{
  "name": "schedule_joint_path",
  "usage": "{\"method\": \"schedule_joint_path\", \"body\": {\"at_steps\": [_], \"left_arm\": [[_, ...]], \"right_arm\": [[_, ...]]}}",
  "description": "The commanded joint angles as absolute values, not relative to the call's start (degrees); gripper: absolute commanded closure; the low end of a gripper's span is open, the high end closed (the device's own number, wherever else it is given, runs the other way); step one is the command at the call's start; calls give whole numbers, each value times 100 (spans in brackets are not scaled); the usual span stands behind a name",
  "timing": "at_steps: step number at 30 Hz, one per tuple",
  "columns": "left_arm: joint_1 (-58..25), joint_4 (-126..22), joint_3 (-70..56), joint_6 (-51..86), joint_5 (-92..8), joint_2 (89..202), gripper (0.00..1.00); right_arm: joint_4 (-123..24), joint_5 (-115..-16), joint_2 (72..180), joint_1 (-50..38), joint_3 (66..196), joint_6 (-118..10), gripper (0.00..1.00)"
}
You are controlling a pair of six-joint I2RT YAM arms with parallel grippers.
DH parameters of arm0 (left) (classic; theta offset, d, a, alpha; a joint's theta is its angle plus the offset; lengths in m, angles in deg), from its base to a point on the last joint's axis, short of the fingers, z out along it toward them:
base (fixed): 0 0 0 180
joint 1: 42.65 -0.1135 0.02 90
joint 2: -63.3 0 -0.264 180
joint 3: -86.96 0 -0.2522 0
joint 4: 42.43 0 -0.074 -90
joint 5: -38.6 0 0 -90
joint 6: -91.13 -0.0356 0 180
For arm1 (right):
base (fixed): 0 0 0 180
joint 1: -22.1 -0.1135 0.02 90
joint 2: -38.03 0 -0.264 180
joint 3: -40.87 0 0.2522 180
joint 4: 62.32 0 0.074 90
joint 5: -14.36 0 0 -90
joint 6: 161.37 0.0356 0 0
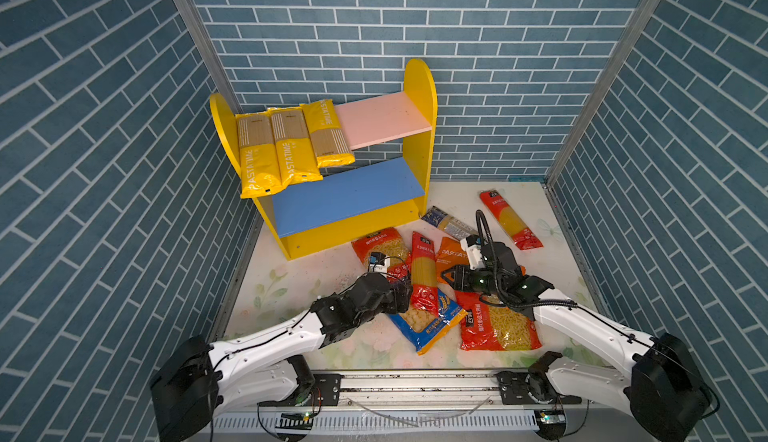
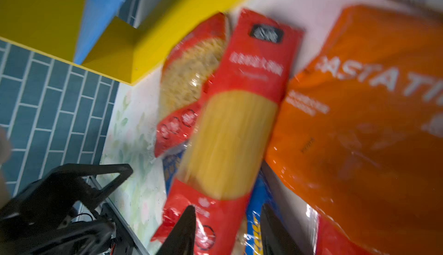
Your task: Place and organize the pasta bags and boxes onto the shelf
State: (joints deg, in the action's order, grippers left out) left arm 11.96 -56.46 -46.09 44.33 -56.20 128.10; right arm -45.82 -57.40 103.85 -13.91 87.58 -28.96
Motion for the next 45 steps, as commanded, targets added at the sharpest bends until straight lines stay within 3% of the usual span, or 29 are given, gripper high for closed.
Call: {"method": "schedule_joint_path", "body": {"at_steps": [1, 5, 10, 14, 19, 26, 28, 30, 35, 41, 45], "left_arm": [[1173, -5140, -4345, 4553, -4890, 13316, 12], [1174, -4760, -4263, 4791, -4382, 13846, 18], [1175, -4387, -4401, 4963, -4225, 13953, 32], [1171, -4564, -4446, 4959, -4255, 13787, 42], [1026, -5870, -4590, 4813, -4919, 12827, 33], [644, -7755, -4679, 4672, -5833, 10947, 23], [528, -8078, -4659, 4664, -5932, 10640, 22], [451, -8259, -4659, 4684, -5981, 10412, 22], [446, -8349, -4717, 4758, -5980, 10163, 22], [545, -7750, -4880, 4800, -5542, 10542, 22], [1171, -7315, -4640, 4769, -5657, 11194, 23]], "right_arm": [[-5468, -5309, 10511, -1258, 8387, -1822, 51], [-6289, -5094, 10926, -1189, 8120, -1424, 50], [-7381, -4783, 11678, -1211, 8073, -946, 51], [-7702, -4629, 12110, -1439, 8259, -779, 64], [-7561, -4772, 12211, -1912, 8487, -766, 77], [-7813, -5190, 12609, -2845, 9056, -449, 87], [-8001, -5152, 12892, -3157, 9374, -369, 85], [-8208, -4931, 13157, -3338, 9678, -350, 77], [-8041, -4579, 12905, -2985, 9481, -521, 60], [-5532, -4152, 11898, -1973, 9659, -2018, 55], [-3938, -4780, 11791, -1440, 10231, -3214, 54]]}}
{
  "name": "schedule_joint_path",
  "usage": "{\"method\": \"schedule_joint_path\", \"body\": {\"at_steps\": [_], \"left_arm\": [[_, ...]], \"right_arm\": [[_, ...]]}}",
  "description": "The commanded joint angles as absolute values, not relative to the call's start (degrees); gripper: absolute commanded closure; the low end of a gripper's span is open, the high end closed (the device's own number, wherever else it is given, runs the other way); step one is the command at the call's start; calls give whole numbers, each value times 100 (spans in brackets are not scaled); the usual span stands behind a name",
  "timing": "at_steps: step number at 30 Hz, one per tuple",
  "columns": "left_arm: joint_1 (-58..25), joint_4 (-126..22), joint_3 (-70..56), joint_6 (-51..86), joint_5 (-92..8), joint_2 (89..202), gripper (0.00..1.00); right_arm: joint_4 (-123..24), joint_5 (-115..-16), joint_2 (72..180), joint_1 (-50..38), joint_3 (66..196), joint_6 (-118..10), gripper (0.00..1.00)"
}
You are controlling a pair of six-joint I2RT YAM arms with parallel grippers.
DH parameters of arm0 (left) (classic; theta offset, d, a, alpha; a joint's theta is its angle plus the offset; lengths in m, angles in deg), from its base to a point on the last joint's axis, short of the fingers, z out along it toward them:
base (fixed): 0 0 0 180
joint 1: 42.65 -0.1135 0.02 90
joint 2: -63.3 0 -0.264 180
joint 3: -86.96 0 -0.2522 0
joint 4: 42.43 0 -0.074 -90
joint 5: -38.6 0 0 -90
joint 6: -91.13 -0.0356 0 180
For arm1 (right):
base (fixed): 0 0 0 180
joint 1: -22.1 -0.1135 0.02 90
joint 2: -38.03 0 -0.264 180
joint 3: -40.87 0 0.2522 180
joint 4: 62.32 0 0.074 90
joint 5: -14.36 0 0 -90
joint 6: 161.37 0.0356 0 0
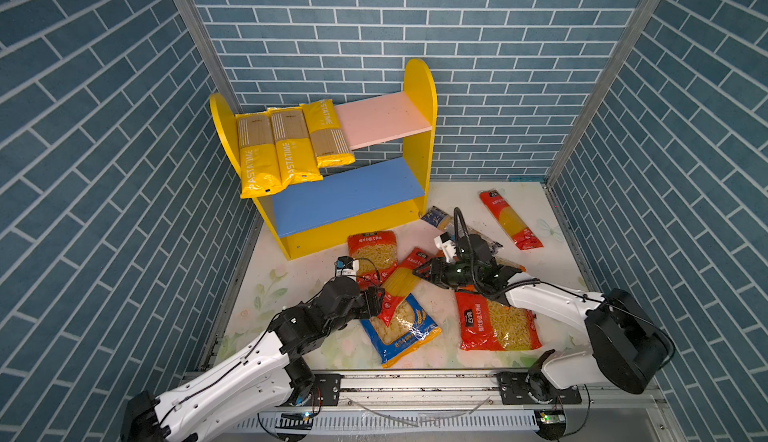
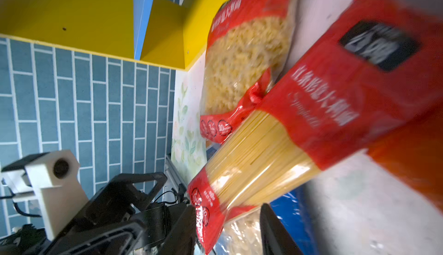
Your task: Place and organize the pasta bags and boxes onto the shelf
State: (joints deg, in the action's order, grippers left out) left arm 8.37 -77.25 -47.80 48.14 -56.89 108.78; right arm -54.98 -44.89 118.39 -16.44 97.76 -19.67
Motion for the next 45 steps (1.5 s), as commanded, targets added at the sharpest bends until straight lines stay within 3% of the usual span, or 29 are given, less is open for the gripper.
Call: {"method": "schedule_joint_path", "body": {"at_steps": [1, 10, 21, 27, 36, 45], "left_arm": [[1372, -7208, -4543, 4765, -5715, 11397, 23], [2678, -6251, -4046, 4899, -5588, 13191, 23], [2871, -5530, -3947, 5014, -5137, 14174, 23], [2880, -5343, -4117, 5120, -5017, 14383, 23], [2616, -5792, -4536, 5049, -5399, 14202, 23], [1593, -6477, -4913, 4382, -5665, 13381, 23]], "right_arm": [[-3660, -5002, 11906, -1302, 10449, -3441, 54], [-3624, -5463, 13676, -681, 11873, -4030, 46], [-3508, -5478, 15488, -664, 13508, -4186, 42], [-3315, -4852, 16183, -662, 14075, -4149, 45], [-3094, -3899, 15531, -646, 13497, -4440, 49], [-3253, -3530, 14431, -646, 12338, -4317, 51]]}}
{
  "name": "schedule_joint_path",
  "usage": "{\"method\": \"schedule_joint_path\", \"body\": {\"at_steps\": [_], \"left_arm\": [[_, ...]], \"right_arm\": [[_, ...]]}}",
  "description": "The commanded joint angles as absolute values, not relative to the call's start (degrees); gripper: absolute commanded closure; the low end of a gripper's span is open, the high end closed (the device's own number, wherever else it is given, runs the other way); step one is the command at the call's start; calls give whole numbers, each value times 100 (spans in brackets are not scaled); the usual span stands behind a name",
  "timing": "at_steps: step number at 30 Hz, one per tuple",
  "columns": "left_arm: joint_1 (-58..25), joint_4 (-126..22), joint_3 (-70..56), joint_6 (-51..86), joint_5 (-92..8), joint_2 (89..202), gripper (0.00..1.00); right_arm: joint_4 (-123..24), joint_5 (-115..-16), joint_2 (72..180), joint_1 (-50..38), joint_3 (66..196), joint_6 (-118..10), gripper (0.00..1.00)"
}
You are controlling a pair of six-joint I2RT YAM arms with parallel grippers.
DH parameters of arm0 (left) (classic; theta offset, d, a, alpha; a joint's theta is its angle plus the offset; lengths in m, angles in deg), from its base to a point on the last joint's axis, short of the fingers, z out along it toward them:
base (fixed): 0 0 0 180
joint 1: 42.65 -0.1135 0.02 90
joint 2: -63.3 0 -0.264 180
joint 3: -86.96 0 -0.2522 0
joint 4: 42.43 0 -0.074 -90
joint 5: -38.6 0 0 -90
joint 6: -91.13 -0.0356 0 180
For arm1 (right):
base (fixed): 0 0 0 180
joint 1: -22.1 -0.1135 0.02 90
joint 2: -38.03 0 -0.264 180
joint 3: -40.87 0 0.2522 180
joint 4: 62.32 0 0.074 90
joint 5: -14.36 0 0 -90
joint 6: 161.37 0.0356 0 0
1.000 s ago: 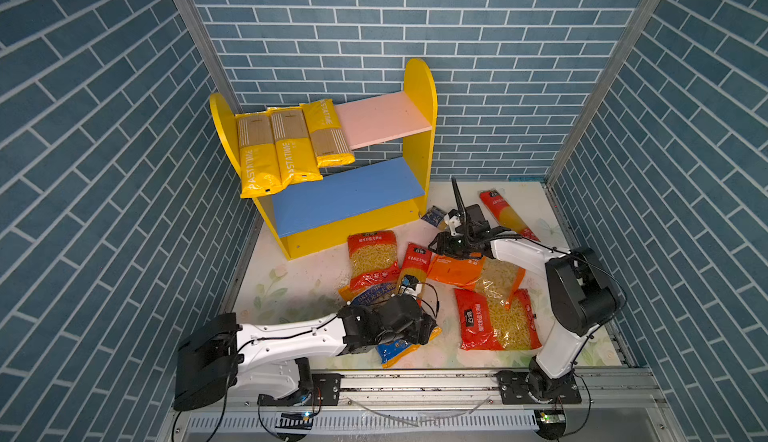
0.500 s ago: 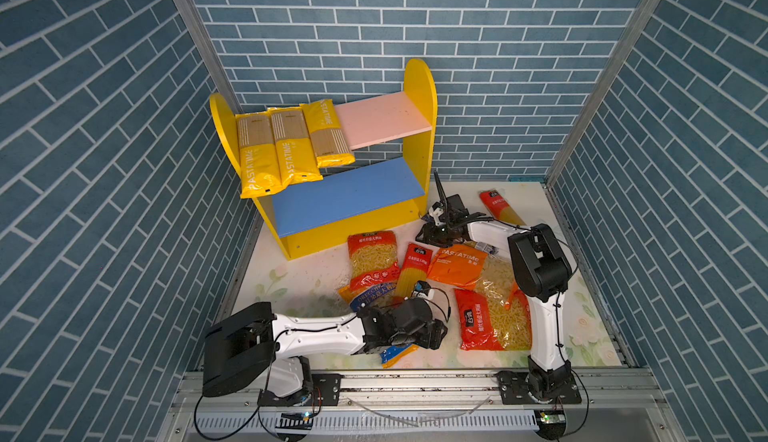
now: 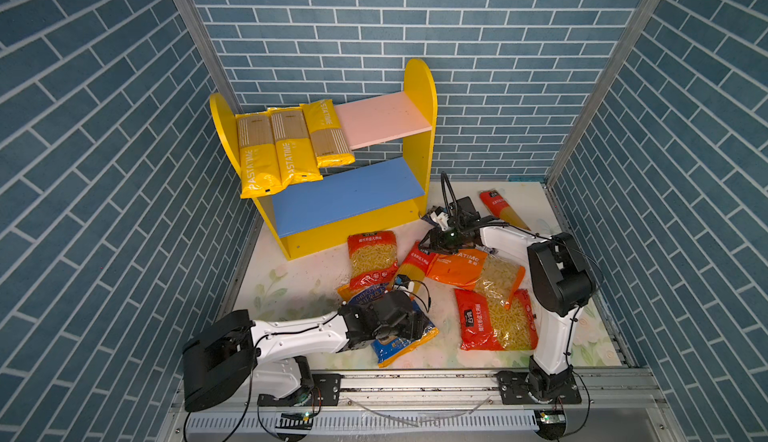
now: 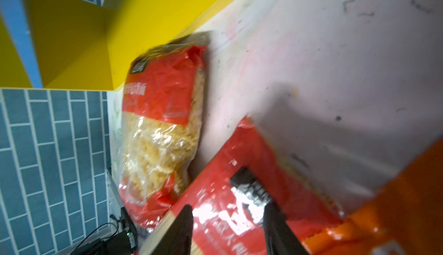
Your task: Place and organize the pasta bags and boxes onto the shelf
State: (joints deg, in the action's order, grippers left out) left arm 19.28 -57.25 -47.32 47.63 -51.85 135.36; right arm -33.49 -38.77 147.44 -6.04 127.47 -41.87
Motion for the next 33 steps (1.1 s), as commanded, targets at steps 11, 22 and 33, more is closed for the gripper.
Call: {"method": "schedule_joint_path", "body": {"at_steps": [11, 22, 33], "left_arm": [[323, -7023, -4982, 3807, -5610, 12567, 23], [1131, -7625, -4247, 4168, -6007, 12254, 24], [1974, -6548, -3947, 4378, -5940, 13550, 24]], "right_arm": [[-3063, -4000, 13235, -667, 11068, -4428, 53], [-2278, -5326, 14596, -318, 13321, -4720, 46], [-2223, -5084, 15898, -323, 14256, -4563, 44]]}}
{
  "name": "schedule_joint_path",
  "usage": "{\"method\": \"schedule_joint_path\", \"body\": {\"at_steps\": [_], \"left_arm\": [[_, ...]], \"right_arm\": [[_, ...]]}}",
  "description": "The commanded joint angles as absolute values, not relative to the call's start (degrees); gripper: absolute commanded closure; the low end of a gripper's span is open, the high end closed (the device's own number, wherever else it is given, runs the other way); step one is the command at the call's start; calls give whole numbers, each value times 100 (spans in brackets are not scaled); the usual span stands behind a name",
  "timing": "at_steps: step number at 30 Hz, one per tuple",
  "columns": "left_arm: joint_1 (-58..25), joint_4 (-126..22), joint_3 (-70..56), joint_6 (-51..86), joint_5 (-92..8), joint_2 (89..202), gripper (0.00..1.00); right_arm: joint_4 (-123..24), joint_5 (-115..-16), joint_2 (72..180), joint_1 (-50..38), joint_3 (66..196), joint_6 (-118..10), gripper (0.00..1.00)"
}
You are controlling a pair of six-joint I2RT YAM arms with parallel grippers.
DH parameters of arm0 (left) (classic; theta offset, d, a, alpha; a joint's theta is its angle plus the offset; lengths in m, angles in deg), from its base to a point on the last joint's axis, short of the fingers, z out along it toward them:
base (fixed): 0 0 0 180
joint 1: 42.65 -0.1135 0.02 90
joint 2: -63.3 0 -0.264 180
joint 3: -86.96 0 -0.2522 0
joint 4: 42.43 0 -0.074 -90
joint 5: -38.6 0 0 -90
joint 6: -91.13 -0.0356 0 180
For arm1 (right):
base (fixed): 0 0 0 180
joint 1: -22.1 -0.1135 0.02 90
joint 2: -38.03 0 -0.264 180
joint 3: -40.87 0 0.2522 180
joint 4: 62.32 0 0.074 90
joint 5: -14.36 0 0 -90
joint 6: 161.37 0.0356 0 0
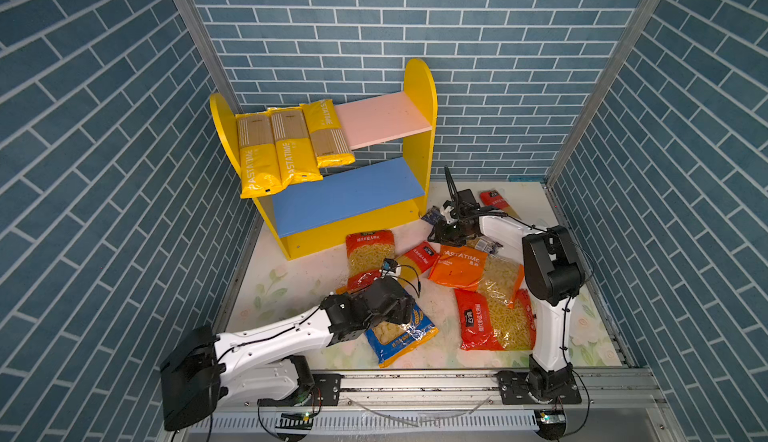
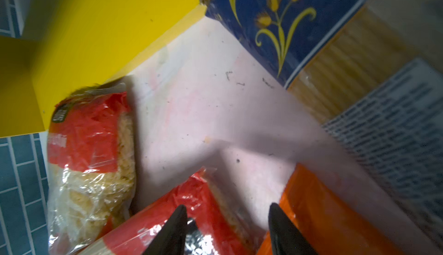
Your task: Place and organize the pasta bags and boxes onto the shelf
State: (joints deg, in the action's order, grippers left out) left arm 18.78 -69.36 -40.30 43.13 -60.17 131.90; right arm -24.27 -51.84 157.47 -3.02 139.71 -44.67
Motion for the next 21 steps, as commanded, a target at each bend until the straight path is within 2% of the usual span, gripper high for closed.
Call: {"method": "schedule_joint_path", "body": {"at_steps": [1, 5, 10, 17, 21], "left_arm": [[1975, -6439, -3947, 4393, -5877, 13718, 24], [1853, -6445, -3991, 4257, -5939, 13977, 24], [1133, -6578, -4427, 4140, -5932, 13521, 24], [260, -6747, -4674, 3804, -5722, 13009, 24], [-192, -6757, -4685, 3628, -5520, 12894, 24]], "right_arm": [[-2250, -4975, 15959, -334, 14239, -4540, 44], [-2472, -4274, 16017, -390, 14038, -4462, 46], [-2998, -3235, 15669, -442, 13520, -4281, 46], [-3644, -2832, 14951, -556, 12459, -3851, 48], [-3885, -2991, 14410, -914, 11794, -3595, 49]]}}
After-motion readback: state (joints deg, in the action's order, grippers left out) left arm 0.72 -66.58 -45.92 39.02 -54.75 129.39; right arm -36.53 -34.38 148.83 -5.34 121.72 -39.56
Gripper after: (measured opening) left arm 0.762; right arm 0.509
